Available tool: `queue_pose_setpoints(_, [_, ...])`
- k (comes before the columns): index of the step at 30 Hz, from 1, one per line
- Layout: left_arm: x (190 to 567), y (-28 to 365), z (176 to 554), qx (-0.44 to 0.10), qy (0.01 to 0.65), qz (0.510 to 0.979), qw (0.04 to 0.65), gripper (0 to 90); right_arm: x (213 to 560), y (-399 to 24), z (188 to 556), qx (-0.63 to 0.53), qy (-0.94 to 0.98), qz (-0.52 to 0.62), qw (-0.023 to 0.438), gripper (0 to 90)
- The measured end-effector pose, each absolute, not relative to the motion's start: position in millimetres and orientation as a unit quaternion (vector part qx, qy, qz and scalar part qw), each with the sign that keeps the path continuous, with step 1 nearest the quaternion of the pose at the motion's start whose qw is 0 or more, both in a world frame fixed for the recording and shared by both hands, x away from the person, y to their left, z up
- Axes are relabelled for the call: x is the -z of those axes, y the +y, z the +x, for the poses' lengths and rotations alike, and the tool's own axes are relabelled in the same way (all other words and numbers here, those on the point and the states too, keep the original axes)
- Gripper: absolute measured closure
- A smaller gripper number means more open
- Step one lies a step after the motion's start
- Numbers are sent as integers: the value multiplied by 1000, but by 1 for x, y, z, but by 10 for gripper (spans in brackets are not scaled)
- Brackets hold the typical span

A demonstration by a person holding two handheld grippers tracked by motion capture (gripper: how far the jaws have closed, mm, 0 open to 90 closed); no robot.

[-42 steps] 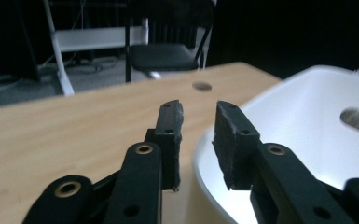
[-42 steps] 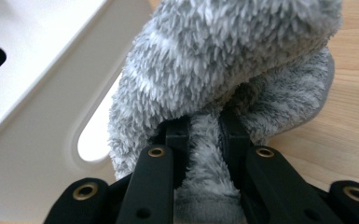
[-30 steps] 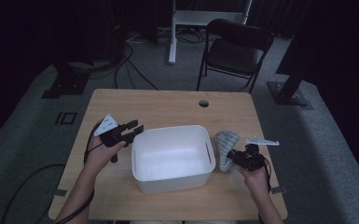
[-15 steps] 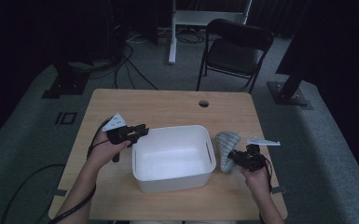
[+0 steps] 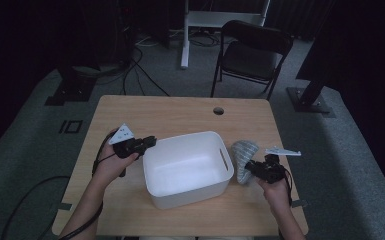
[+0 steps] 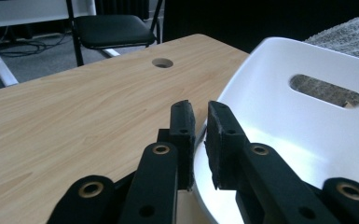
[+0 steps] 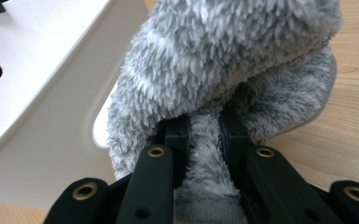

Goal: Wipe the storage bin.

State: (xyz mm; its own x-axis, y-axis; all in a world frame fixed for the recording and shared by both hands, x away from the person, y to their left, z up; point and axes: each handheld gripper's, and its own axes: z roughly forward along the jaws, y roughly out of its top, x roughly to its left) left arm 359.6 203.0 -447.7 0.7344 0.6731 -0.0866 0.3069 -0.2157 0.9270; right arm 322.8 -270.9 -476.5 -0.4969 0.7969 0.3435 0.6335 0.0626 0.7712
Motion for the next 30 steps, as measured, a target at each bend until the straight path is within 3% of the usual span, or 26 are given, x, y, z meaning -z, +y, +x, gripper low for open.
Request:
queue_pose_setpoints(9, [449,208,354,-147,334,752,548,849,474,-276,323,-478,718,498,90,782])
queue_pose_setpoints(11, [449,206,356,-142,336,750,552,795,473,-276,322,-478,717,499,91,781])
queue_pose_setpoints(15, [450,201,360,-133,331,754,552,779,473,-276,322,-479,717,498,92,782])
queue_pose_setpoints(30, [457,194,360,-155,329,763,534,826,473,-278,321,-478,717,498,93,782])
